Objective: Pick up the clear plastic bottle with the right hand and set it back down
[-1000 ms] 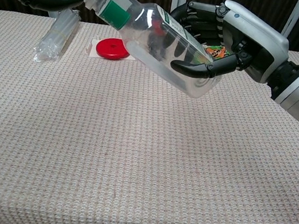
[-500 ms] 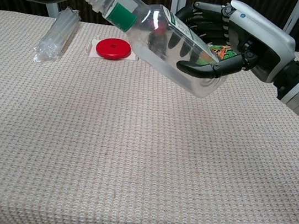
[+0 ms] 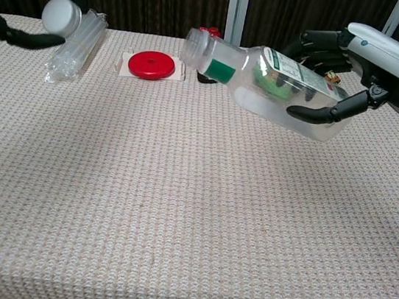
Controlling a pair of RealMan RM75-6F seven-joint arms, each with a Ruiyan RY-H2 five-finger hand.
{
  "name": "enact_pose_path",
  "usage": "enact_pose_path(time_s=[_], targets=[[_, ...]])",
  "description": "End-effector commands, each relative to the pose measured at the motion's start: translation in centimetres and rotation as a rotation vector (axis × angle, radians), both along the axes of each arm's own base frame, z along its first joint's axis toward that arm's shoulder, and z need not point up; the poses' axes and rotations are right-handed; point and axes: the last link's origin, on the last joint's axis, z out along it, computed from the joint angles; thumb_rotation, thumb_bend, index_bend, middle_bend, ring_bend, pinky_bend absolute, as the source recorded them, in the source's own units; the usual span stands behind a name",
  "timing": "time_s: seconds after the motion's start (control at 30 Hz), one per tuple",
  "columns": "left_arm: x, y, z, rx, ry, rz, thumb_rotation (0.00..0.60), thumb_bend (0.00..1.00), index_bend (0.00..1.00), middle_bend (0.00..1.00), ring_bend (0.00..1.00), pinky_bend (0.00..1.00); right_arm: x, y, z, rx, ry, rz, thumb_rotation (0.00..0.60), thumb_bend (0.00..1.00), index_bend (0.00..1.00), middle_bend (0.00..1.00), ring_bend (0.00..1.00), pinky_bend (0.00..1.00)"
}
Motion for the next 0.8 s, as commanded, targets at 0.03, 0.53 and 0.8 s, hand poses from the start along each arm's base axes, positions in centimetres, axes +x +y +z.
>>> enact_pose_path(time_s=[0.03, 0.53, 0.8], targets=[[-2.3, 0.1, -2.2, -0.065, 0.203, 0.066, 0.6, 0.32, 0.46, 0.51, 0.33, 0.06, -1.7, 0.1, 0.9, -0.023, 0.104, -0.034, 0.6, 0.42, 0.63, 0.55, 0.43, 0.55], [-2.6, 0.7, -6.0, -0.14, 0.329, 0.138, 0.6, 0.21, 0.16, 0.21, 0.14, 0.05, -3.8, 0.1, -1.3, -0.095, 0.383, -0.062, 0.6, 0.42, 0.55, 0.49, 0.39, 0.49], [-5.0, 0.3, -1.6, 0.036, 0.18, 0.24, 0.6, 0.05, 0.12, 0.16, 0.1, 0.04, -4.1, 0.9, -2.5, -0.088, 0.463, -0.078, 0.6, 0.22, 0.0, 0.07, 0.0, 0.0]])
